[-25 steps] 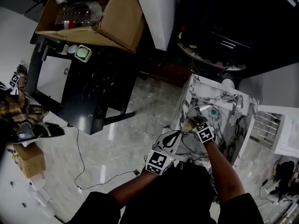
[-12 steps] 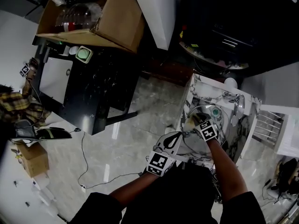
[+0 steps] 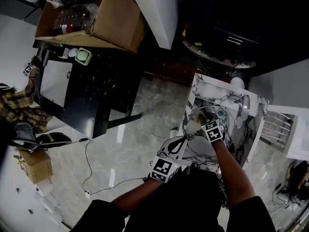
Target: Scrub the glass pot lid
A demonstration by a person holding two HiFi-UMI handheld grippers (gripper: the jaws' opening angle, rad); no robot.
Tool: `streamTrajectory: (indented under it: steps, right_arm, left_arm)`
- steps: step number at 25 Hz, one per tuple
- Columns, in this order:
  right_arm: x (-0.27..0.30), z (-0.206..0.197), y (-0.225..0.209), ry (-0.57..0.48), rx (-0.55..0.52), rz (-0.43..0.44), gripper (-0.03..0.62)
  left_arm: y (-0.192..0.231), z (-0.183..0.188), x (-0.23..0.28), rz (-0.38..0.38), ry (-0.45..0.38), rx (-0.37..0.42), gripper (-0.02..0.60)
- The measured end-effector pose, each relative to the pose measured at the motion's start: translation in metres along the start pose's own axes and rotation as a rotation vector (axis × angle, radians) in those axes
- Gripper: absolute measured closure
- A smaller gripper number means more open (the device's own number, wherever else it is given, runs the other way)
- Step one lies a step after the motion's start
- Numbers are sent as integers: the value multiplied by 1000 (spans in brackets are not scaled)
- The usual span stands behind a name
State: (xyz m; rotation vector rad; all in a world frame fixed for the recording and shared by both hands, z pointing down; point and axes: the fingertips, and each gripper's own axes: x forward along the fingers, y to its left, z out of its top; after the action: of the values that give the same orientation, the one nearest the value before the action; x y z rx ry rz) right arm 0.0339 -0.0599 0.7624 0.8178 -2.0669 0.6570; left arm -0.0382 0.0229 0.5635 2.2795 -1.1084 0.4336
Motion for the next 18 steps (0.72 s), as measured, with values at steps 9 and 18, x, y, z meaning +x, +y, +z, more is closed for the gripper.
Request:
streamTrajectory:
  steps: [9,18]
  right_arm:
    - [-8,-3,-28,-25,20,-90,533]
    - [-13,-6,-43,-46,22,-129,531]
  left_arm:
    - [-14,1,8,-2,0,-10,566]
    - [-23,3,11,9,-4,-6,566]
